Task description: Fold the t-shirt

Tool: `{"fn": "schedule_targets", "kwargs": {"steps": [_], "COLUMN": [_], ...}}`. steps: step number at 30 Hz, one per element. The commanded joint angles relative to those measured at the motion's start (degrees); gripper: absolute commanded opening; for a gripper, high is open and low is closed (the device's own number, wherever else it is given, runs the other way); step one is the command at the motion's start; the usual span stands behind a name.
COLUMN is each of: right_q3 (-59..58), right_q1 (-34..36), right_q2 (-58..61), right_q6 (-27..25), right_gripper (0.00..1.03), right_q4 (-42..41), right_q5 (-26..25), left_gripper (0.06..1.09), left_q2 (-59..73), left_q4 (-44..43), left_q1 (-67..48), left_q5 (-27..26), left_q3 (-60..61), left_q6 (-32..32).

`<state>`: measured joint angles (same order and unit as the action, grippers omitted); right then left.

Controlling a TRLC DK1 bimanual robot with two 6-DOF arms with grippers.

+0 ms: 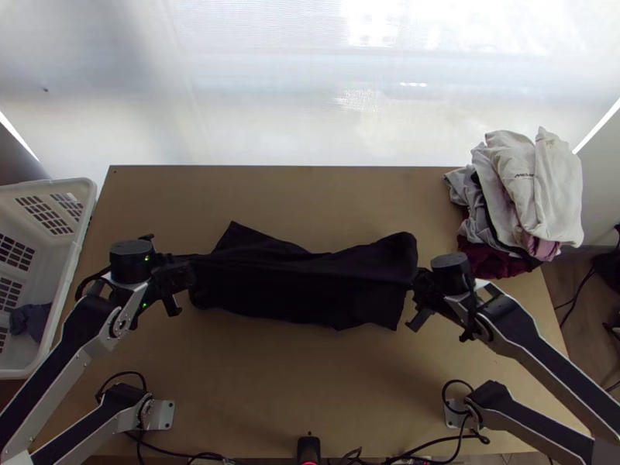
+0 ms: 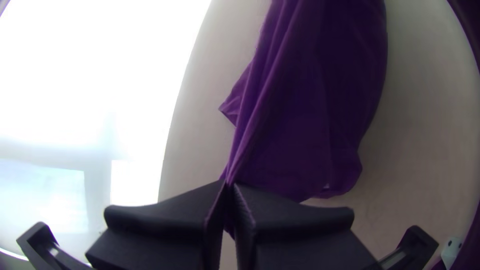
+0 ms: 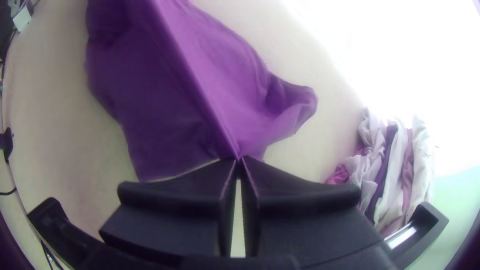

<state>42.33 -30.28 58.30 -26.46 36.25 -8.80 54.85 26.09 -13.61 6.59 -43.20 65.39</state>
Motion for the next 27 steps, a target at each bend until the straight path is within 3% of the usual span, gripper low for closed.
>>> {"fn": "schedule_targets", "kwargs": {"steps": [1,11,27], "right_q3": [8.39,27.9,53.21], "right_q1": [2.42,3.48,12.27], "right_q2": [-6.45,-8.91,-8.65], "right_q6": [-0.17,1.06,4.49], "right_gripper": [0.03,0.03,0.03], "right_q4": [8.57,20.62,27.91], "right_q5": [-0.08,0.01,-0.08], "left_gripper": [0.2,0.2,0.2], "left_q2": [-2.73,-6.69,-16.53], "left_q4": [5.03,11.88,11.53], "left_q1": [2.88,8.24,10.0], "left_q5": [-0.79,-2.11,-2.02], "left_q3": [-6.9,-20.96,-31.86], "left_q6": [-0.08,-0.7,-3.16]}}
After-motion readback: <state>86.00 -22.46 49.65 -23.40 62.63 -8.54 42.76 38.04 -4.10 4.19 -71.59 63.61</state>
